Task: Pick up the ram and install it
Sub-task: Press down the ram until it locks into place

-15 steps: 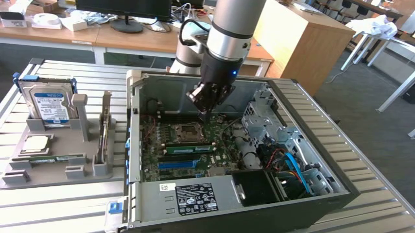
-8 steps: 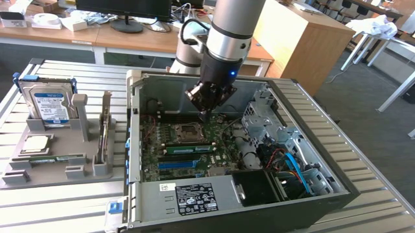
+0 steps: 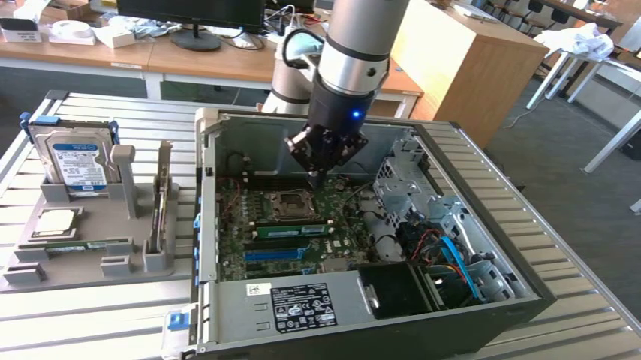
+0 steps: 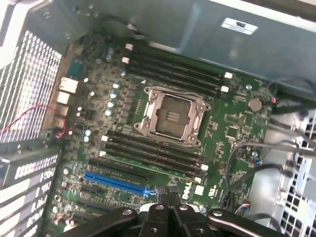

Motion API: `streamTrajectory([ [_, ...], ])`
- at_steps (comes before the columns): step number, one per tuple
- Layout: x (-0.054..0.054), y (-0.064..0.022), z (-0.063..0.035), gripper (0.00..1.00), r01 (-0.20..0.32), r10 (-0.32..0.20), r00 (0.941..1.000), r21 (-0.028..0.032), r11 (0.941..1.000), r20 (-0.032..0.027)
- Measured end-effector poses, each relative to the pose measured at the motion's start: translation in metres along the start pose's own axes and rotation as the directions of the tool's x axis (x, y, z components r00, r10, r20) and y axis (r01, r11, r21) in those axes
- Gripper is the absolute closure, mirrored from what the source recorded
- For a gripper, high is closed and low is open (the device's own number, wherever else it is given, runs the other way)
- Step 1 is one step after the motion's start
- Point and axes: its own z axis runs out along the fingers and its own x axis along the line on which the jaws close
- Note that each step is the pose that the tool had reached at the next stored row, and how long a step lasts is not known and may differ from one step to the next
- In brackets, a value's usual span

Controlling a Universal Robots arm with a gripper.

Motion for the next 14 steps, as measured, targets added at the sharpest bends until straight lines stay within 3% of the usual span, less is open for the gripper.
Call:
streamTrajectory([
  [7, 0.0006, 0.0001, 0.0011, 0.9, -0.107, 0.107, 0.9943, 0.0014, 0.9943, 0.0043],
  [14, 0.0018, 0.0003, 0.0022, 0.9, -0.203, 0.203, 0.9791, 0.0022, 0.9791, 0.0082],
])
